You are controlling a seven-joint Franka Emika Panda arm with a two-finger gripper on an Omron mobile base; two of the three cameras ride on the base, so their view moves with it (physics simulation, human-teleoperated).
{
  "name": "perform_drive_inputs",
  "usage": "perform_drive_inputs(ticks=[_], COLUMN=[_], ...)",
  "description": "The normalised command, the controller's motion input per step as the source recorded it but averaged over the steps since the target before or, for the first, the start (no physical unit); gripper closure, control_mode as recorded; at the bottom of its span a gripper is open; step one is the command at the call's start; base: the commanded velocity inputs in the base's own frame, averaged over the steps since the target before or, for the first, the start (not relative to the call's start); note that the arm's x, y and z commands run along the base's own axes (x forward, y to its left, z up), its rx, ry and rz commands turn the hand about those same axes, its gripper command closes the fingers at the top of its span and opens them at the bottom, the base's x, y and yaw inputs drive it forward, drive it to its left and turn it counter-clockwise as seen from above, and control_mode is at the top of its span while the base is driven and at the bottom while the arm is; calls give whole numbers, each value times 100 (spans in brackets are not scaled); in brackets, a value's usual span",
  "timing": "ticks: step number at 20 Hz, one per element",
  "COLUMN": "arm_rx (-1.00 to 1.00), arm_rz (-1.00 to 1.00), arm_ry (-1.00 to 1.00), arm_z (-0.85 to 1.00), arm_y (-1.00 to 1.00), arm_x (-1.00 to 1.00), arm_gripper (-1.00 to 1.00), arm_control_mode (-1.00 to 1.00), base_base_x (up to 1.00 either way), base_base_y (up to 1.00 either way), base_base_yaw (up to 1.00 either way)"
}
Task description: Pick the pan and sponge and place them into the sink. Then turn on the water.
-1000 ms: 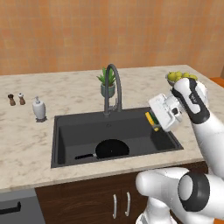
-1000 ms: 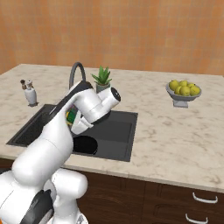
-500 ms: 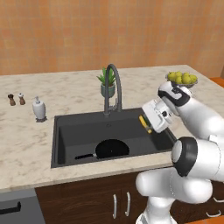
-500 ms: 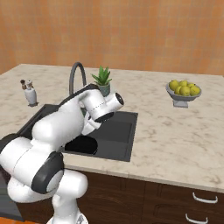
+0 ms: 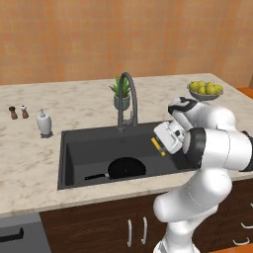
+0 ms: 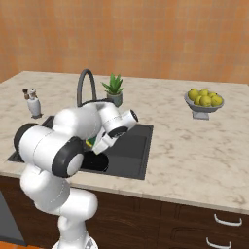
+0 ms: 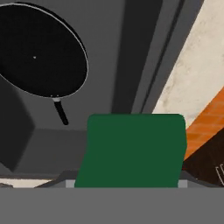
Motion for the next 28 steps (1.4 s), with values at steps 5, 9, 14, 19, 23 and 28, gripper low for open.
perform_drive_inputs(ticks=[5, 9, 14, 19, 23, 28], arm_rx=[-3, -1, 0, 0, 0, 0], arm_rz=[0, 0, 0, 0, 0, 0], arm_ry=[4, 0, 0, 0, 0, 0], arm_z=[-40, -57, -67, -44, -53, -57], arm_y=[62, 18, -8, 5, 7, -6], arm_x=[3, 17, 17, 29, 33, 26], arm_gripper=[100, 100, 100, 100, 100, 100], arm_control_mode=[-100, -100, -100, -100, -100, -100], base_base_x=[0, 0, 0, 0, 0, 0], base_base_y=[0, 0, 0, 0, 0, 0], base_base_yaw=[0, 0, 0, 0, 0, 0])
